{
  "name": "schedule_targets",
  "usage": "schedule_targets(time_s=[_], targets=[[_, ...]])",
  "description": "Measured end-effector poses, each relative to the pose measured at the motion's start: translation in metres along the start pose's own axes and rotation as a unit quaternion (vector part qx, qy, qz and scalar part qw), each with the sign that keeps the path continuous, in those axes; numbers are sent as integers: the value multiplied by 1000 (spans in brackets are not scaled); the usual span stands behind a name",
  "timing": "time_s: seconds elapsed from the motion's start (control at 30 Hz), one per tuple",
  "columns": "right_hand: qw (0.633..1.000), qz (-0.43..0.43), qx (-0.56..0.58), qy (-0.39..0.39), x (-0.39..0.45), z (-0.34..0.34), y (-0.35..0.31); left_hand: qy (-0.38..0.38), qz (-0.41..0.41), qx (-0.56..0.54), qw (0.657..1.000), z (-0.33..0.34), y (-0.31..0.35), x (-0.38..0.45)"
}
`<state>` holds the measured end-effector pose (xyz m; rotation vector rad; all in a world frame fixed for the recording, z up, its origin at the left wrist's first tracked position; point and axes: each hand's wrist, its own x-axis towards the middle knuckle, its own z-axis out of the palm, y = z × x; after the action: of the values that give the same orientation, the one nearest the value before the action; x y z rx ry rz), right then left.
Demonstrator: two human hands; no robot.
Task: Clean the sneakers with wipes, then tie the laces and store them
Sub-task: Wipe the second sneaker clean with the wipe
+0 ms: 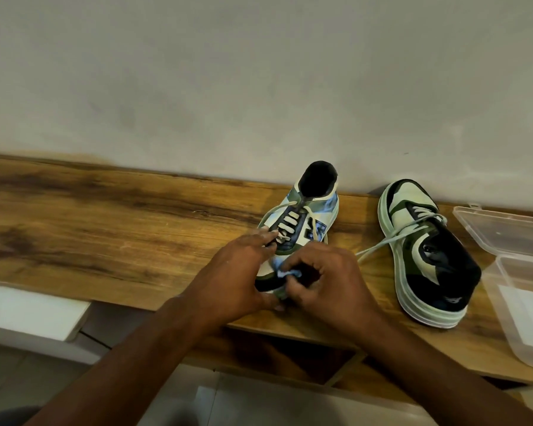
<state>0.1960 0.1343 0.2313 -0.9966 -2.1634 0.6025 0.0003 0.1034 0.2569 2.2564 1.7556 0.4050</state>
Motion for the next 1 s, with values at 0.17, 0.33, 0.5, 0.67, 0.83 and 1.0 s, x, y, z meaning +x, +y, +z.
schedule_targets(time_s=[0.17, 0.33, 0.5, 0.67, 0.83, 1.0], targets=[[988, 96, -49, 113, 22, -15, 32, -16, 7, 0, 1000, 0, -3, 0], [993, 30, -82, 73, 12, 0, 13, -19, 11, 9, 1000, -2, -8, 0], [996, -19, -88, -10, 4, 6, 6, -30, 16, 20, 999, -3, -9, 1], [985, 83, -98, 116, 23, -15, 33, -35, 17, 13, 999, -3, -9, 1], [993, 30, -83, 74, 13, 3, 10, -33, 19, 28, 999, -5, -12, 0], [998, -2, -60, 3, 9, 10, 1, -44, 18, 49, 998, -6, -11, -1]])
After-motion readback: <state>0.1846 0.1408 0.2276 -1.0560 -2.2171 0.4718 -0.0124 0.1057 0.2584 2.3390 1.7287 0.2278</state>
